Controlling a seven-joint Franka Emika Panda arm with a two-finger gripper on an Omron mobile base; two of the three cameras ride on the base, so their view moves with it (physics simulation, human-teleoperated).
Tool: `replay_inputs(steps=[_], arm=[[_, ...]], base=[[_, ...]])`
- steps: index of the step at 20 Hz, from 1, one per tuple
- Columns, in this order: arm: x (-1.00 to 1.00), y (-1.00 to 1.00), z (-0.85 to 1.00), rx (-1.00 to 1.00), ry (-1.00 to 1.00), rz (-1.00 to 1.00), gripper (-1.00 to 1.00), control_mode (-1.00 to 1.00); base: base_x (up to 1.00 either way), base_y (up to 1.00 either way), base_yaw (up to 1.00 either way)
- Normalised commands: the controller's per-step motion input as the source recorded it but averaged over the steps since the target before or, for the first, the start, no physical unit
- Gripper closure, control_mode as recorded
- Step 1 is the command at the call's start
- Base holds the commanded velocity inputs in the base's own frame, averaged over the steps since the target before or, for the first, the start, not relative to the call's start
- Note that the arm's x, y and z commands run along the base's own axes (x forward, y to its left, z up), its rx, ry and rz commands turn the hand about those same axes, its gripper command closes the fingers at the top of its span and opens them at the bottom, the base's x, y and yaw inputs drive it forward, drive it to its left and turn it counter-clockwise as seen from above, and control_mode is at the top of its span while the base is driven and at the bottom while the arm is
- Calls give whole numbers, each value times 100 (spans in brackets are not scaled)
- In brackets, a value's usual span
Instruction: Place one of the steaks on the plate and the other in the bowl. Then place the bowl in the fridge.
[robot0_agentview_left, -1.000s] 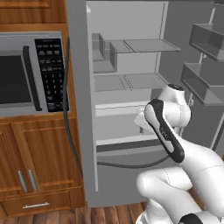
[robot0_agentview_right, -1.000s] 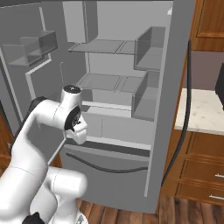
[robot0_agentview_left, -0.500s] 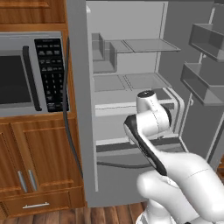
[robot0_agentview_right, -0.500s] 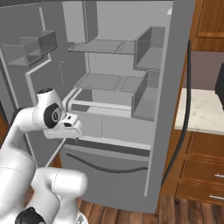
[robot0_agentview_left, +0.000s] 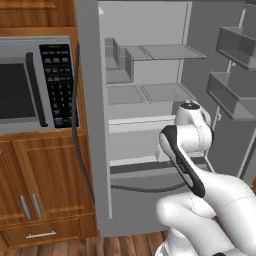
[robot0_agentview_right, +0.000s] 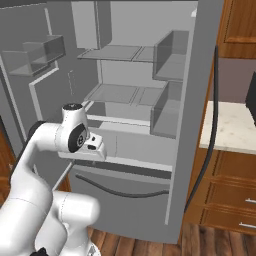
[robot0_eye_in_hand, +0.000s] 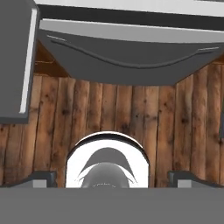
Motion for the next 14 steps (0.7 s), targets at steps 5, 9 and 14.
replay_inputs(steps=[5,9,14], arm=[[8,14,0,7,0,-11,-100,-100],[-2,0,0,0,0,-11,-100,-100],[-1,1,0,0,0,0,-100,-100]], base=[[0,0,0],[0,0,0],[0,0,0]])
